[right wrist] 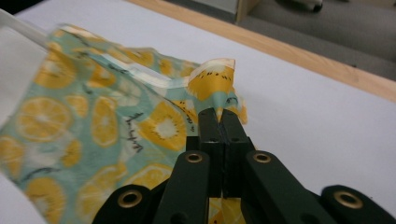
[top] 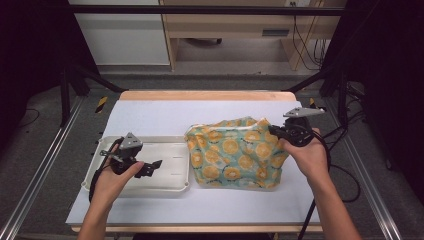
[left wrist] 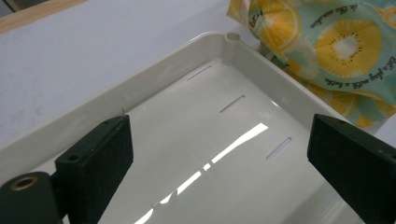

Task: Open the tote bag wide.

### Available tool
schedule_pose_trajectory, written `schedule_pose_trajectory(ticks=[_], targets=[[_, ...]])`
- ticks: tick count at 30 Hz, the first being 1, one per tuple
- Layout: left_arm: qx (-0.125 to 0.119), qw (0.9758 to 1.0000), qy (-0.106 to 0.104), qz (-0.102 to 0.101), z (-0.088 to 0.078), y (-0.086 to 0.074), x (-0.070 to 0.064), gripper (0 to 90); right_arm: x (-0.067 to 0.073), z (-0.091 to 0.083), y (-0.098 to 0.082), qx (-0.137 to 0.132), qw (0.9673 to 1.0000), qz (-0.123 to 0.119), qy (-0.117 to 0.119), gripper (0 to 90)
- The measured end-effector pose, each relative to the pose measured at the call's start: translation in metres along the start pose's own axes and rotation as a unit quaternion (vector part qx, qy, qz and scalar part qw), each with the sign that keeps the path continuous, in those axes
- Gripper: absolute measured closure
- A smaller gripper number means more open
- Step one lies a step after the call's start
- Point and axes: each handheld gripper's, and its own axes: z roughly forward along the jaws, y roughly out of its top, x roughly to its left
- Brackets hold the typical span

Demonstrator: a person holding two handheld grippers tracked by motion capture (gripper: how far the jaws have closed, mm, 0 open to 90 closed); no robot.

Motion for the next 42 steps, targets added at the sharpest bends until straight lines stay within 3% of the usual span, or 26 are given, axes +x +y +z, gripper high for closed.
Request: schedule_pose_trajectory(ticks=[6, 9, 10, 11, 12, 13, 14, 15, 16, 20, 24, 26, 29, 31, 34, 35, 36, 37, 38, 41, 42], targets=[[-0.005, 0.9998, -0.007, 0.018, 0.003, 0.009, -0.017, 7.2, 0.035, -0.033, -0.017, -0.060, 0.9974, -0.029, 0.028, 90.0], [-0.011, 0.9997, -0.005, 0.023, 0.004, 0.013, -0.024, 7.4, 0.046, -0.041, -0.027, -0.069, 0.9963, -0.036, 0.038, 90.0], [-0.013, 0.9993, -0.007, 0.033, 0.005, 0.017, -0.030, 7.8, 0.054, -0.048, -0.039, -0.078, 0.9949, -0.038, 0.052, 90.0], [-0.013, 0.9993, -0.007, 0.033, 0.005, 0.017, -0.030, 7.8, 0.054, -0.048, -0.039, -0.078, 0.9949, -0.038, 0.052, 90.0], [-0.016, 0.9988, -0.013, 0.044, 0.007, 0.021, -0.037, 7.9, 0.060, -0.052, -0.054, -0.083, 0.9940, -0.039, 0.060, 90.0], [-0.016, 0.9988, -0.013, 0.044, 0.007, 0.021, -0.037, 7.9, 0.060, -0.052, -0.054, -0.083, 0.9940, -0.039, 0.060, 90.0], [-0.013, 0.9979, -0.015, 0.061, 0.010, 0.025, -0.044, 8.0, 0.064, -0.055, -0.069, -0.085, 0.9933, -0.036, 0.069, 90.0], [-0.013, 0.9979, -0.015, 0.061, 0.010, 0.025, -0.044, 8.0, 0.064, -0.055, -0.069, -0.085, 0.9933, -0.036, 0.069, 90.0], [-0.013, 0.9975, -0.016, 0.067, 0.014, 0.030, -0.048, 8.6, 0.065, -0.056, -0.084, -0.086, 0.9925, -0.035, 0.080, 90.0], [-0.014, 0.9959, -0.032, 0.083, 0.027, 0.044, -0.054, 9.4, 0.065, -0.055, -0.107, -0.080, 0.9922, -0.037, 0.087, 90.0], [-0.010, 0.9949, -0.030, 0.096, 0.039, 0.056, -0.055, 10.0, 0.063, -0.053, -0.119, -0.079, 0.9924, -0.033, 0.089, 90.0], [0.001, 0.9933, -0.024, 0.113, 0.052, 0.069, -0.055, 10.0, 0.058, -0.052, -0.130, -0.088, 0.9919, -0.018, 0.090, 90.0], [0.003, 0.9927, -0.026, 0.118, 0.059, 0.076, -0.055, 10.1, 0.054, -0.052, -0.137, -0.093, 0.9921, -0.007, 0.085, 90.0], [0.005, 0.9914, -0.045, 0.123, 0.070, 0.084, -0.055, 10.8, 0.049, -0.052, -0.144, -0.094, 0.9920, 0.002, 0.084, 90.0], [0.013, 0.9878, -0.053, 0.146, 0.079, 0.092, -0.060, 11.5, 0.047, -0.051, -0.147, -0.095, 0.9918, 0.010, 0.085, 90.0], [0.013, 0.9878, -0.053, 0.146, 0.079, 0.092, -0.060, 11.9, 0.047, -0.051, -0.147, -0.095, 0.9918, 0.010, 0.085, 90.0], [0.017, 0.9857, -0.058, 0.157, 0.084, 0.097, -0.065, 12.3, 0.046, -0.051, -0.148, -0.097, 0.9917, 0.010, 0.083, 90.0], [0.017, 0.9857, -0.058, 0.157, 0.084, 0.097, -0.065, 12.9, 0.046, -0.051, -0.148, -0.097, 0.9917, 0.010, 0.083, 90.0], [0.013, 0.9841, -0.053, 0.169, 0.088, 0.102, -0.068, 14.8, 0.045, -0.052, -0.148, -0.098, 0.9916, 0.013, 0.082, 90.0], [0.023, 0.9825, -0.055, 0.176, 0.093, 0.106, -0.070, 25.3, 0.044, -0.053, -0.149, -0.100, 0.9915, 0.014, 0.081, 90.0], [0.027, 0.9802, -0.072, 0.183, 0.097, 0.107, -0.073, 32.6, 0.043, -0.054, -0.149, -0.102, 0.9916, 0.015, 0.079, 90.0]])
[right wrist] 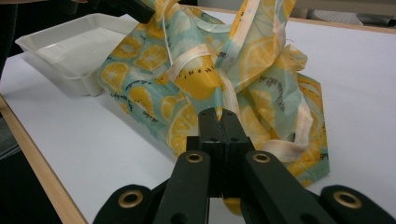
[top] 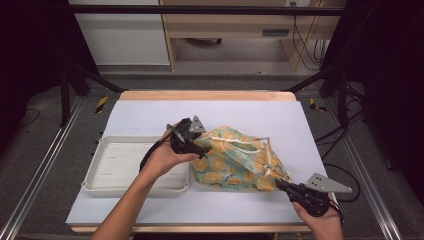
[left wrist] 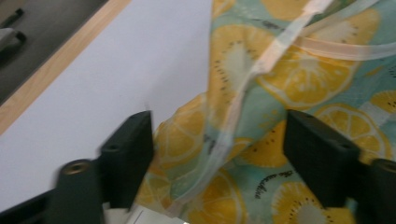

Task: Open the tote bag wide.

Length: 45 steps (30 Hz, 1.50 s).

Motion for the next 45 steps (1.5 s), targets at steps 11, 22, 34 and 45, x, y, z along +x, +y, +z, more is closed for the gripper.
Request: schedule_pose_trajectory(ticks=[11, 22, 34, 45], targets=[[-0.016, 0.9997, -0.008, -0.017, -0.025, -0.015, -0.022, 88.7, 0.003, 0.000, -0.002, 0.030, 0.9991, -0.012, -0.026, 90.0], [-0.028, 0.9995, 0.008, 0.008, -0.047, -0.061, -0.080, 89.9, 0.009, 0.007, 0.002, 0.074, 0.9958, -0.020, -0.050, 70.3], [-0.026, 0.9997, 0.003, -0.001, -0.048, -0.068, -0.079, 90.0, 0.016, 0.010, 0.068, 0.080, 0.9947, -0.044, -0.047, 23.9], [-0.029, 0.9996, -0.005, -0.002, -0.056, -0.071, -0.078, 90.0, 0.005, 0.066, 0.111, 0.132, 0.9881, -0.067, -0.041, 24.4]])
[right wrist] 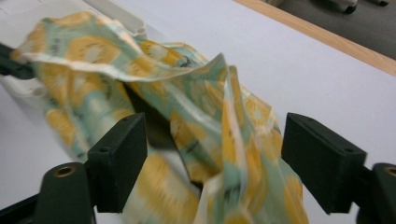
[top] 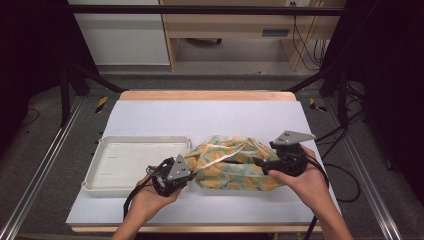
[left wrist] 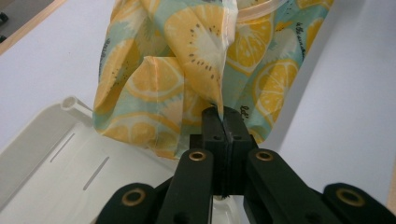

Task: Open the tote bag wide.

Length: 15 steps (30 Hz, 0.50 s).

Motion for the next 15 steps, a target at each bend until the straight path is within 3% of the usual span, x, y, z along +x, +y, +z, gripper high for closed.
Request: schedule_pose_trajectory(ticks=[1, 3, 4, 6, 7, 9, 10, 11, 15], targets=[[0.001, 1.0000, -0.006, 0.001, -0.001, 0.000, -0.001, 90.0, -0.004, 0.013, 0.009, 0.010, 0.9999, -0.005, 0.003, 28.8], [0.002, 1.0000, -0.008, 0.004, -0.002, 0.000, -0.002, 90.0, -0.006, 0.019, 0.012, 0.017, 0.9998, -0.004, 0.004, 31.4], [0.005, 0.9999, -0.011, 0.007, -0.002, 0.000, -0.003, 90.0, -0.009, 0.030, 0.016, 0.030, 0.9995, -0.007, 0.005, 43.1], [0.007, 0.9999, -0.012, 0.010, -0.002, 0.001, -0.004, 90.0, -0.010, 0.034, 0.017, 0.034, 0.9993, -0.007, 0.010, 48.0], [0.009, 0.9998, -0.012, 0.010, -0.002, 0.000, -0.004, 90.0, -0.010, 0.038, 0.017, 0.039, 0.9991, -0.013, 0.008, 68.7], [0.009, 0.9999, -0.010, 0.008, -0.002, 0.000, -0.002, 90.0, -0.006, 0.032, 0.016, 0.023, 0.9996, -0.017, 0.002, 80.4], [0.009, 0.9999, -0.010, 0.008, -0.002, 0.000, -0.002, 90.0, -0.006, 0.032, 0.016, 0.023, 0.9996, -0.017, 0.002, 80.4], [0.005, 1.0000, -0.006, 0.002, -0.001, 0.000, 0.000, 90.0, 0.000, 0.022, 0.012, 0.004, 0.9999, -0.014, 0.007, 86.1], [0.002, 0.9999, 0.009, -0.004, 0.001, 0.000, 0.003, 90.0, 0.013, 0.002, 0.000, -0.027, 0.9992, -0.020, 0.022, 88.7]])
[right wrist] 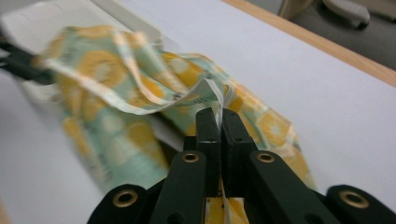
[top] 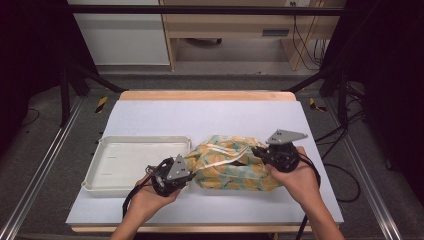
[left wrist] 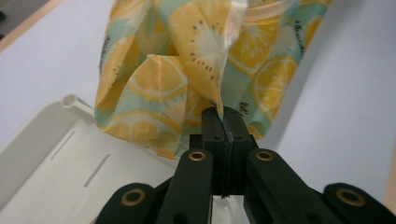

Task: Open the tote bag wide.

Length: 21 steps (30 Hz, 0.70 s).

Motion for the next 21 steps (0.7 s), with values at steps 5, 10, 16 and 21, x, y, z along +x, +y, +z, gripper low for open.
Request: schedule_pose_trajectory(ticks=[5, 10, 16, 21], targets=[[-0.014, 0.9991, 0.035, -0.020, 0.003, -0.002, 0.007, 90.0, 0.039, -0.032, -0.035, -0.043, 0.9981, -0.012, 0.042, 89.9], [-0.040, 0.9956, 0.073, -0.042, 0.004, -0.006, 0.010, 90.0, 0.062, -0.027, -0.067, -0.012, 0.9977, -0.027, 0.062, 90.0], [-0.075, 0.9909, 0.098, -0.055, -0.008, -0.007, 0.015, 90.0, 0.057, -0.008, -0.090, 0.019, 0.9985, -0.009, 0.051, 90.0], [-0.087, 0.9905, 0.084, -0.065, -0.012, -0.007, 0.018, 90.0, 0.050, -0.002, -0.098, 0.031, 0.9987, -0.004, 0.041, 90.0]])
